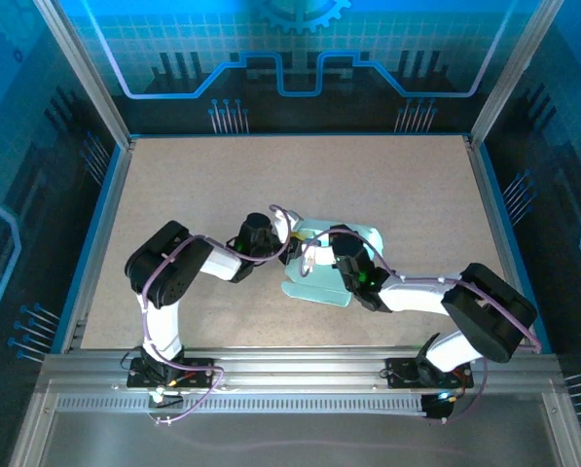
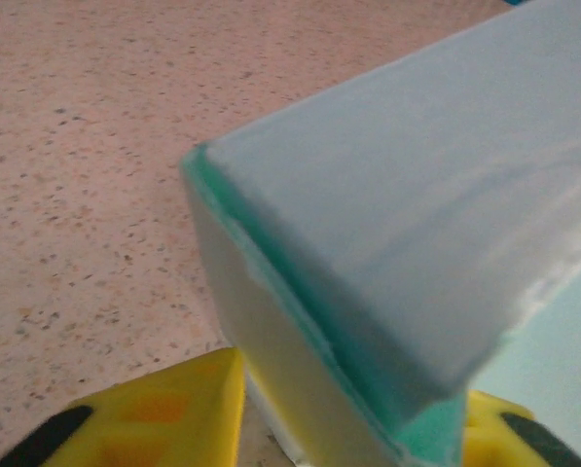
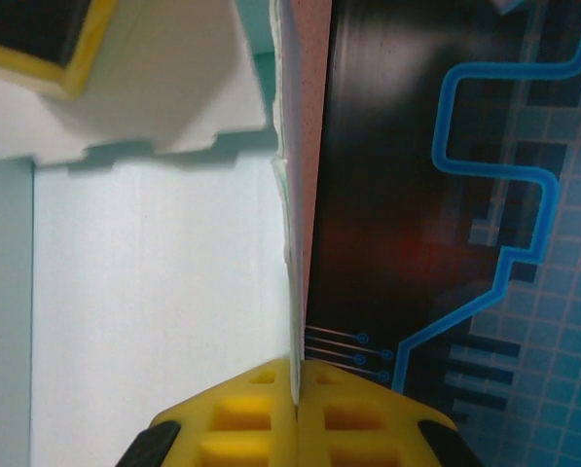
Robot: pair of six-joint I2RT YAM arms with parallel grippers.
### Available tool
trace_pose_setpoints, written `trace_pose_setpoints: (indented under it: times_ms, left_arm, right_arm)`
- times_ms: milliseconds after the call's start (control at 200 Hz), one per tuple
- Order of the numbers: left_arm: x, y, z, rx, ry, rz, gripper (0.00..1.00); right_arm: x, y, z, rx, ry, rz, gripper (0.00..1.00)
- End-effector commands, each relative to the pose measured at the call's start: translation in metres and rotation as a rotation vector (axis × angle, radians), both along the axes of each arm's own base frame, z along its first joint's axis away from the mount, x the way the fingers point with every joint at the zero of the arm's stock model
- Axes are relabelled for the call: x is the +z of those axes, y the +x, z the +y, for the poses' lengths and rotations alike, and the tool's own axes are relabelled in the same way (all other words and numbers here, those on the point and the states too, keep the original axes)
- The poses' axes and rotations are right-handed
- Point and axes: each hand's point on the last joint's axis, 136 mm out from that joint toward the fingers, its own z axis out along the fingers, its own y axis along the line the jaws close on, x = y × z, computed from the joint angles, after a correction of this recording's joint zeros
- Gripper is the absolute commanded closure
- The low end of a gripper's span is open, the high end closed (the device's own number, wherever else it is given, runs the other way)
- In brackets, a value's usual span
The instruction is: Fold the paper box
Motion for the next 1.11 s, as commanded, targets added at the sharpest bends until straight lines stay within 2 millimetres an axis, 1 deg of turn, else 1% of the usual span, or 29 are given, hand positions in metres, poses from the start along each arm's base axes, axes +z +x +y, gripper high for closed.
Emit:
trace_pose_setpoints:
  times_ms: [0,125,235,375,420,475,515,585,610,615,620,635,640,645,655,660,680,695,700,705,725,825,906,916,941,991,1036,1086,1101]
  left_arm:
    - [0.008,0.007,-0.010,0.048,0.006,-0.039,0.73]
    - [0.011,0.010,-0.013,0.079,0.021,-0.062,0.81]
    - [0.014,0.011,-0.013,0.091,0.031,-0.072,0.85]
    - [0.014,0.014,-0.008,0.119,0.073,-0.089,0.93]
    - [0.014,0.014,-0.006,0.122,0.086,-0.096,0.95]
    - [0.014,0.014,-0.005,0.124,0.103,-0.102,0.96]
    - [0.014,0.014,-0.005,0.122,0.110,-0.106,0.97]
    - [0.013,0.014,-0.004,0.123,0.120,-0.114,0.97]
    - [0.013,0.014,-0.004,0.120,0.126,-0.117,0.97]
    - [0.012,0.014,-0.003,0.120,0.128,-0.117,0.97]
    - [0.012,0.014,-0.003,0.121,0.130,-0.117,0.97]
    - [0.011,0.014,-0.003,0.120,0.134,-0.116,0.97]
    - [0.010,0.013,-0.003,0.118,0.136,-0.116,0.97]
    - [0.010,0.013,-0.003,0.118,0.138,-0.116,0.97]
    - [0.010,0.014,-0.002,0.119,0.139,-0.117,0.97]
    - [0.010,0.014,-0.002,0.118,0.141,-0.117,0.97]
    - [0.009,0.013,-0.002,0.116,0.145,-0.117,0.97]
    - [0.010,0.013,-0.002,0.116,0.147,-0.121,0.97]
    - [0.009,0.013,-0.001,0.117,0.149,-0.120,0.97]
    - [0.010,0.013,-0.001,0.118,0.148,-0.121,0.97]
    - [0.009,0.013,-0.001,0.115,0.151,-0.123,0.97]
    - [0.009,0.013,-0.001,0.108,0.170,-0.125,0.97]
    - [0.008,0.012,-0.001,0.104,0.173,-0.125,0.97]
    - [0.008,0.012,0.000,0.105,0.174,-0.126,0.97]
    - [0.006,0.012,0.000,0.103,0.177,-0.124,0.96]
    - [0.006,0.011,0.000,0.101,0.176,-0.127,0.97]
    - [0.008,0.010,-0.001,0.098,0.171,-0.134,0.97]
    - [0.009,0.009,-0.001,0.096,0.166,-0.138,0.96]
    - [0.009,0.009,-0.001,0.096,0.167,-0.139,0.96]
  right_arm:
    - [-0.018,-0.013,0.018,0.065,0.036,0.051,1.00]
    - [-0.020,-0.014,0.019,0.056,0.057,0.057,1.00]
    - [-0.020,-0.015,0.019,0.047,0.081,0.071,1.00]
    - [-0.020,-0.018,0.020,0.042,0.126,0.109,1.00]
    - [-0.018,-0.019,0.021,0.040,0.154,0.122,0.97]
    - [-0.015,-0.021,0.021,0.037,0.195,0.139,0.91]
    - [-0.010,-0.024,0.023,0.042,0.241,0.155,0.81]
    - [-0.004,-0.029,0.023,0.040,0.311,0.190,0.69]
    - [0.000,-0.030,0.023,0.036,0.346,0.199,0.59]
    - [0.000,-0.030,0.023,0.036,0.346,0.199,0.59]
    - [0.002,-0.031,0.022,0.036,0.357,0.201,0.54]
    - [0.003,-0.031,0.022,0.036,0.364,0.202,0.52]
    - [0.004,-0.032,0.022,0.036,0.378,0.206,0.48]
    - [0.005,-0.033,0.022,0.039,0.384,0.209,0.48]
    - [0.007,-0.034,0.022,0.038,0.402,0.216,0.43]
    - [0.007,-0.034,0.022,0.038,0.402,0.216,0.43]
    - [0.011,-0.037,0.021,0.040,0.435,0.230,0.37]
    - [0.012,-0.038,0.021,0.042,0.447,0.236,0.36]
    - [0.014,-0.039,0.020,0.042,0.463,0.245,0.32]
    - [0.014,-0.040,0.020,0.042,0.468,0.248,0.30]
    - [0.018,-0.043,0.020,0.045,0.501,0.259,0.26]
    - [0.033,-0.057,0.015,0.057,0.628,0.325,0.17]
    - [0.054,-0.066,0.007,0.064,0.786,0.359,0.13]
    - [0.057,-0.068,0.005,0.069,0.814,0.370,0.09]
    - [0.064,-0.071,0.002,0.075,0.865,0.382,0.08]
    - [0.077,-0.072,-0.006,0.062,0.962,0.392,0.07]
    - [0.091,-0.068,-0.020,0.004,1.097,0.407,0.07]
    - [0.105,-0.063,-0.035,-0.081,1.249,0.435,0.00]
    - [0.107,-0.062,-0.037,-0.090,1.274,0.445,0.00]
